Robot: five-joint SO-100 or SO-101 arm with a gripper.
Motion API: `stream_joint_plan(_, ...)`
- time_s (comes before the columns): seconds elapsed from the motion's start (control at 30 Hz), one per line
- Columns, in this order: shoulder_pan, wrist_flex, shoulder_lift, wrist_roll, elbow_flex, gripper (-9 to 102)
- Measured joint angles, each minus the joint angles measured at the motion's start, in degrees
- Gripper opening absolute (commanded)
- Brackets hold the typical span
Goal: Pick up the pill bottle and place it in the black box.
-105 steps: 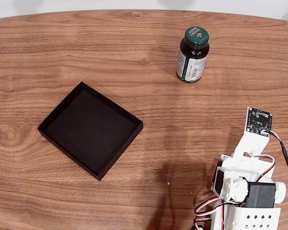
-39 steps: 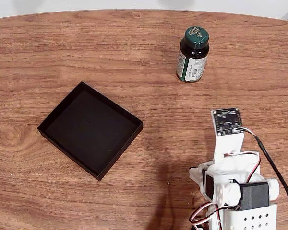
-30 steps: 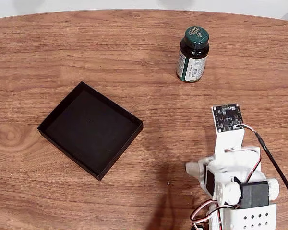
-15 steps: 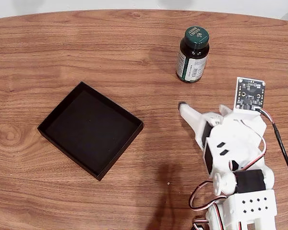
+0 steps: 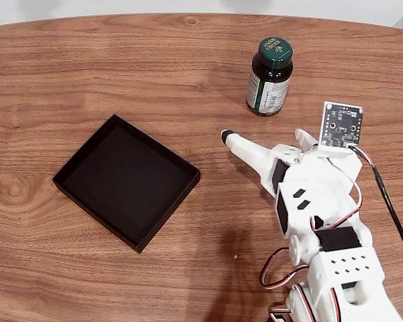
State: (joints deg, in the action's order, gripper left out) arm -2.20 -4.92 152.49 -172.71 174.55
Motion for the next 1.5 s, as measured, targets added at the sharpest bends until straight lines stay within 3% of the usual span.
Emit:
stream_joint_plan(0.5,3.6,-25.8,-22.3,-4.0,-1.4,43)
stream_joint_plan(1.5,5.0,-37.0,-57.7,-3.9,-24.0,42)
